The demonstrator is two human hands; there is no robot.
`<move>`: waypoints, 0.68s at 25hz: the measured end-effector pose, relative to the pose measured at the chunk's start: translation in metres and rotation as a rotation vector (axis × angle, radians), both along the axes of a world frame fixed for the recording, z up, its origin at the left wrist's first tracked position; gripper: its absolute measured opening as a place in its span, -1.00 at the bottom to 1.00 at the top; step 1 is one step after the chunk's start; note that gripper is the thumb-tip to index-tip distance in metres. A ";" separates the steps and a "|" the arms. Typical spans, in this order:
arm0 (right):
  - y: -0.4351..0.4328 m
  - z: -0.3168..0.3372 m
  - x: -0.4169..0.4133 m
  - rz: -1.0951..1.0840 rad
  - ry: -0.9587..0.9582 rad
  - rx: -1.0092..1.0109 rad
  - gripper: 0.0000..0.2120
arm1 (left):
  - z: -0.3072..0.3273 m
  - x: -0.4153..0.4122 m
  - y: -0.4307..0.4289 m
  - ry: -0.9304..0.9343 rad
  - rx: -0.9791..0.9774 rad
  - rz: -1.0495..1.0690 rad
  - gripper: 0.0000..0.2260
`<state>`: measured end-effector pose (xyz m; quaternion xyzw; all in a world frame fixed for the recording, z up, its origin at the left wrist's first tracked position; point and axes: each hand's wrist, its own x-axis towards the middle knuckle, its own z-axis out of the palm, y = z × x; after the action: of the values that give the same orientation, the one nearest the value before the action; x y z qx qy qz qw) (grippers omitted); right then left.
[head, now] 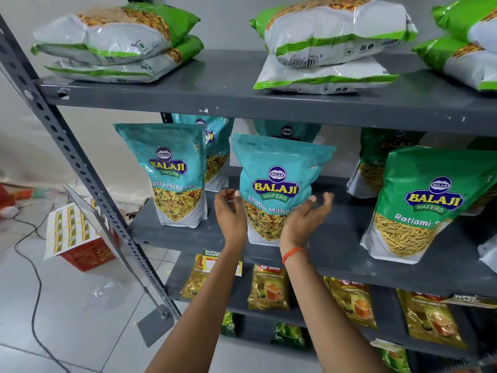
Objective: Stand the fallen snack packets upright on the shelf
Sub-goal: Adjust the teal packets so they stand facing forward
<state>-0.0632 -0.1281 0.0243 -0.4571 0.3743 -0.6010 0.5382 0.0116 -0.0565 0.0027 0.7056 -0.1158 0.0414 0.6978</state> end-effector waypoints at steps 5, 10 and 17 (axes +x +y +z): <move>0.048 0.030 0.014 -0.038 0.013 -0.582 -0.62 | 0.018 0.007 0.035 -0.239 -0.020 0.003 -0.84; 0.113 0.031 0.088 0.083 0.071 -0.780 -0.63 | 0.014 0.071 0.101 -0.274 -0.003 0.129 -0.66; 0.134 -0.039 0.159 0.634 0.147 -0.208 -0.49 | -0.019 0.180 0.167 0.145 0.164 -0.162 -0.55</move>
<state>0.0960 0.0063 -0.0152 -0.6453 0.1880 -0.4041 0.6204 0.1917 0.1104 -0.0167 0.7497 -0.1247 -0.0758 0.6455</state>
